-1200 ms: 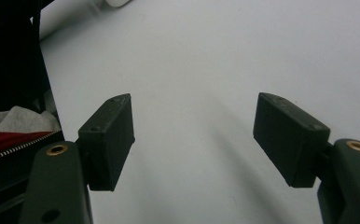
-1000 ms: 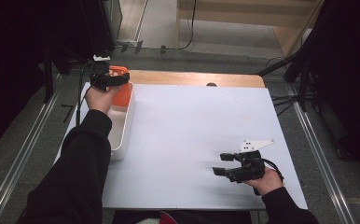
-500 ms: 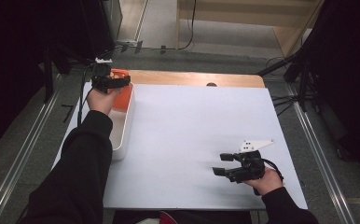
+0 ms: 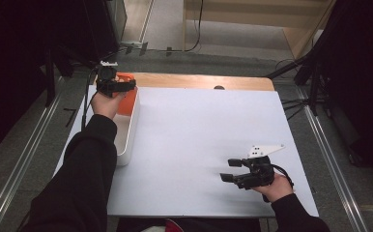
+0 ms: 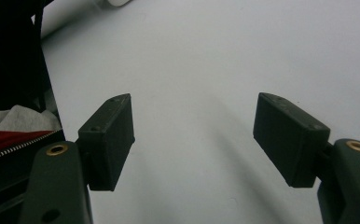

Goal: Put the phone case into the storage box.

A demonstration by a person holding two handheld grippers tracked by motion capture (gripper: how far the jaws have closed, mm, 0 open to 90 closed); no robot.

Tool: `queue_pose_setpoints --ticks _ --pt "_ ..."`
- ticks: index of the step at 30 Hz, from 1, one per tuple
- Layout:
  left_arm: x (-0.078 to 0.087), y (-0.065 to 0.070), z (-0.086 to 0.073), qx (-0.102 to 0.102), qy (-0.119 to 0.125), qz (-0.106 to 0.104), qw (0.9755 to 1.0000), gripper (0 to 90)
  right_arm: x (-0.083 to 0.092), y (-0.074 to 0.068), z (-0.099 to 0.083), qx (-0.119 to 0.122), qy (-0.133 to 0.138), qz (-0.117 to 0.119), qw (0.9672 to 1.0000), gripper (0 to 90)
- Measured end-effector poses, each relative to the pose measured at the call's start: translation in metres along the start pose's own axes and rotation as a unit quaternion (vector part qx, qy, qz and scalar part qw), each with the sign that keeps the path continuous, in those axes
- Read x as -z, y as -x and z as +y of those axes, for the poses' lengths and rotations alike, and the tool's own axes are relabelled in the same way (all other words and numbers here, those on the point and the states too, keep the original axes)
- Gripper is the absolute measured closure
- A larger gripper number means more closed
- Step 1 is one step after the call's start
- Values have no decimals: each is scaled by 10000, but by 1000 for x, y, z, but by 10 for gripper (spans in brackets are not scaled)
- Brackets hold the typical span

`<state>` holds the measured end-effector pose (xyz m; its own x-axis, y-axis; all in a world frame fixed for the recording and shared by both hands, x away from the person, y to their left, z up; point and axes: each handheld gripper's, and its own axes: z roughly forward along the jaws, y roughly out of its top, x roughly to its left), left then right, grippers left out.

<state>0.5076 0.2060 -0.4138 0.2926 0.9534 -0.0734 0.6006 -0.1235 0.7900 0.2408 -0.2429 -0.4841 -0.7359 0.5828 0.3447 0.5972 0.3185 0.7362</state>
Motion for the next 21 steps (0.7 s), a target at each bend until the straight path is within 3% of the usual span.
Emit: queue_pose_setpoints --ticks 21 --pt "-3 0 0 -35 -76 25 10000 147 -1 -1 0 29 -37 34 10000 280"
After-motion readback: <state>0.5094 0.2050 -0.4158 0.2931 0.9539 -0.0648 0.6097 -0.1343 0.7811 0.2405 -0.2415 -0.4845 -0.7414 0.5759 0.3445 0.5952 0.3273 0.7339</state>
